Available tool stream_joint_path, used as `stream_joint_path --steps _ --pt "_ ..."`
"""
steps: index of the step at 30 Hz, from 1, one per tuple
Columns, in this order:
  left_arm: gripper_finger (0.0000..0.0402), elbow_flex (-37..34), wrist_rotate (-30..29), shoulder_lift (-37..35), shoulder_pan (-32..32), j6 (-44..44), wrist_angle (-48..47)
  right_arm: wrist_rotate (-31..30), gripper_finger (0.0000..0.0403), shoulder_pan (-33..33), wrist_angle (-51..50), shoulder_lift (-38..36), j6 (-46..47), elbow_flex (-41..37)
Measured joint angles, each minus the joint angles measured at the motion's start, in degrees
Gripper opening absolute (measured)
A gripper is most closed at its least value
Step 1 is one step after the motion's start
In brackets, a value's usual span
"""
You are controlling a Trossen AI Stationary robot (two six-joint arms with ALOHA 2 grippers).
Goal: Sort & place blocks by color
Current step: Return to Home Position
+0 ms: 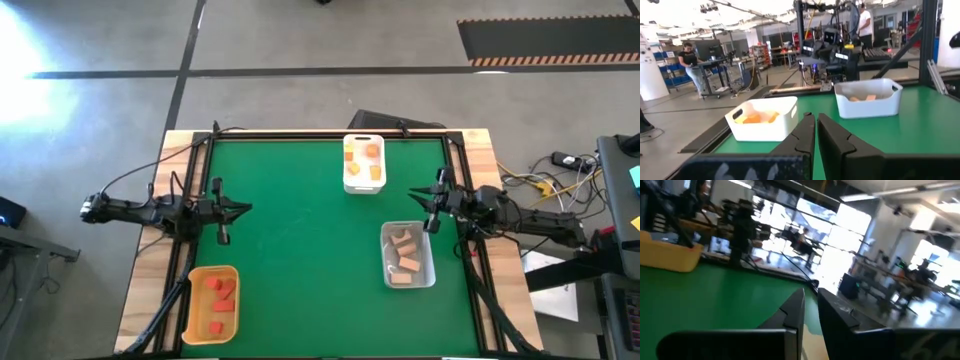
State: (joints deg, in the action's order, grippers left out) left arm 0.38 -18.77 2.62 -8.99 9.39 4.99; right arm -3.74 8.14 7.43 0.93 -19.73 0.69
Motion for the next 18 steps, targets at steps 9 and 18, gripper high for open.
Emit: stream_joint_path --steps 9,18 --pt "0.0004 -0.04 -0.13 0.63 0.00 0.02 0.04 -16.14 0.0045 0.02 -3.96 0.68 9.02 -0.02" --pt "0.0004 -0.09 -0.13 0.74 0.00 0.03 0.05 -16.20 0.0045 0.02 -3.96 1.39 18.28 -0.02"
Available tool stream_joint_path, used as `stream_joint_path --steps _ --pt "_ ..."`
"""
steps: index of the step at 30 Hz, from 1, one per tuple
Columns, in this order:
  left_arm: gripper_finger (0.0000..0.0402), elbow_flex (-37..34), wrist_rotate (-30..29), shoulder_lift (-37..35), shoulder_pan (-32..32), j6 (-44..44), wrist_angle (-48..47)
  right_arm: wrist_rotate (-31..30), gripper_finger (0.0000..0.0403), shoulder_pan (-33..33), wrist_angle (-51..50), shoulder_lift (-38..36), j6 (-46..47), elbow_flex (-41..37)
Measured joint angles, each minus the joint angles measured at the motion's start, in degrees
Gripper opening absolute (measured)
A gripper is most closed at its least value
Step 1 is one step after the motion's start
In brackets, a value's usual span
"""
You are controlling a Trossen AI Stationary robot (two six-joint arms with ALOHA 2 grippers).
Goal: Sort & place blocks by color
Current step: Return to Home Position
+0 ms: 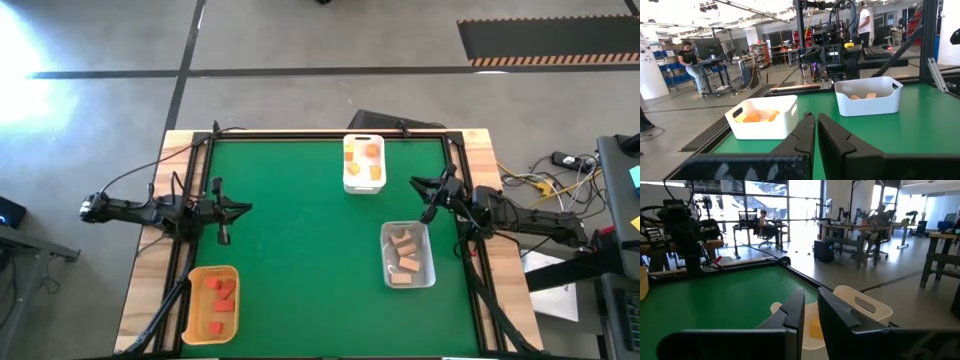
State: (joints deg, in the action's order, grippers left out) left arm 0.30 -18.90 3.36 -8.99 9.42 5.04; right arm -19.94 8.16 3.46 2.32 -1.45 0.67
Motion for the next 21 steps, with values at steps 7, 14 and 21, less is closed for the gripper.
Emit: stream_joint_path --steps 7,14,21 --pt "0.0004 -0.02 0.00 0.00 0.00 0.01 0.02 0.00 0.0045 0.00 -0.02 0.08 -0.65 -0.02" --pt "0.0004 -0.04 0.00 0.00 0.00 0.01 0.02 0.00 0.0044 0.00 -0.04 0.08 -0.66 -0.04" --pt "0.0004 -0.04 0.00 0.00 0.00 0.02 0.02 0.00 0.0043 0.00 -0.07 0.08 -0.66 -0.04"
